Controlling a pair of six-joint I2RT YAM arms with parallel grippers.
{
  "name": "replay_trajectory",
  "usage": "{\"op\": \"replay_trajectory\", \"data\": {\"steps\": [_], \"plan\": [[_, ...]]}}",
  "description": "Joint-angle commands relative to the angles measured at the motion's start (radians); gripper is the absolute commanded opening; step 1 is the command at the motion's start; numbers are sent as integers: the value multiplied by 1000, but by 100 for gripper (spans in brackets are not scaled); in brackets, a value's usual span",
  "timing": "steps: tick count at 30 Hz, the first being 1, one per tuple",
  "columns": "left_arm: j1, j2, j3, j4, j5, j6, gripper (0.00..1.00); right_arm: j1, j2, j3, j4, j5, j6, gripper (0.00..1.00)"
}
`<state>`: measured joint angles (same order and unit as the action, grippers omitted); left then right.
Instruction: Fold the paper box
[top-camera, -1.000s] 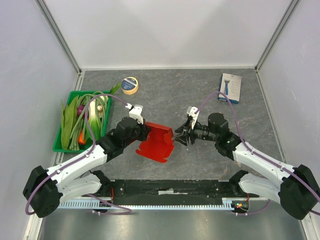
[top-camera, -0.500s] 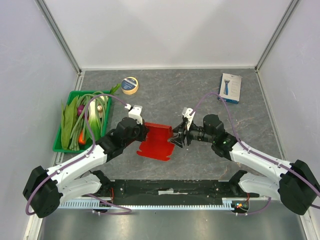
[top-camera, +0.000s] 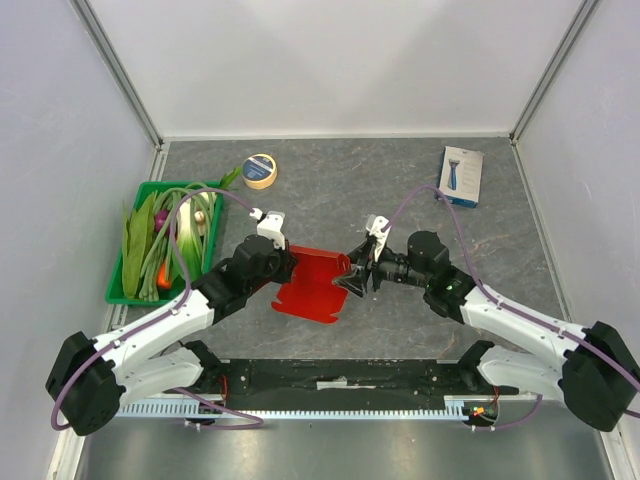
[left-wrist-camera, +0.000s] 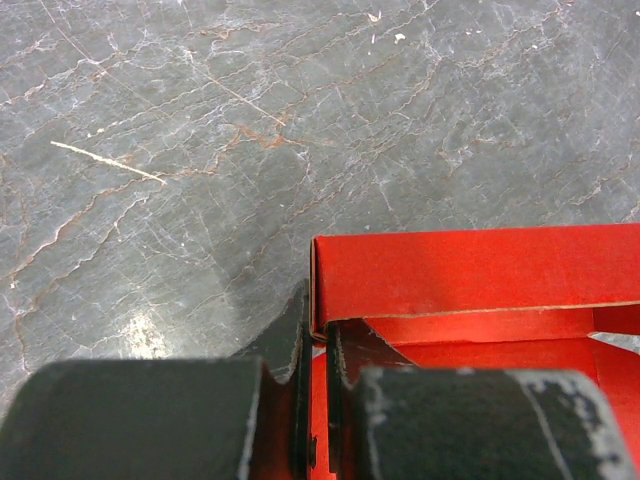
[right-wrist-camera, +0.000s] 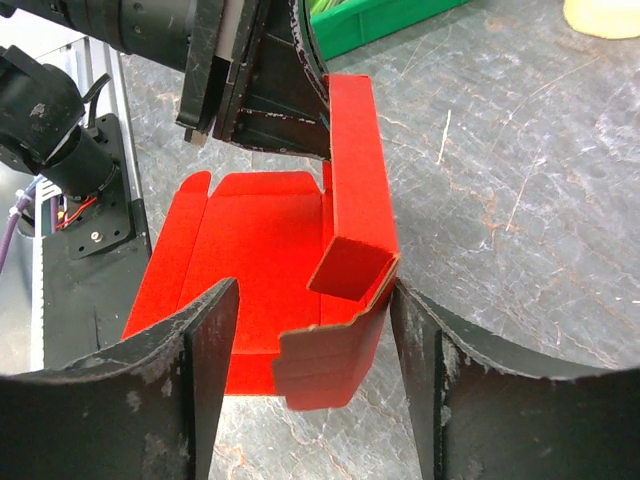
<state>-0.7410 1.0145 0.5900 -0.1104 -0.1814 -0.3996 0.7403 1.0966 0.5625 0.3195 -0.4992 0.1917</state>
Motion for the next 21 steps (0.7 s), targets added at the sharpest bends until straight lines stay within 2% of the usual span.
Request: {"op": "replay_trajectory", "data": {"steps": [1, 6, 9, 10, 11, 14, 17, 21], "plan": [[-1, -13, 25, 15, -18, -1, 2, -4, -130, -18, -45, 56, -8, 72], [-1, -5, 27, 8, -24, -5, 2, -97, -328, -52, -179, 226, 60, 75], [0, -2, 25, 9, -15, -10, 2, -176, -321, -35, -270, 260, 45, 70], [0, -1, 25, 11, -12, -10, 2, -182, -304, -23, -286, 255, 14, 67], [0, -1, 25, 14, -10, -10, 2, -185, -285, -12, -302, 234, -9, 60], [0, -1, 28, 15, -6, -10, 2, -159, -212, 5, -263, 115, -31, 51], [2, -1, 30, 17, 0, -7, 2, -101, -179, 13, -238, 126, -67, 51], [2, -1, 27, 25, 7, -5, 2, -96, -130, -6, -134, 4, -52, 52]]}}
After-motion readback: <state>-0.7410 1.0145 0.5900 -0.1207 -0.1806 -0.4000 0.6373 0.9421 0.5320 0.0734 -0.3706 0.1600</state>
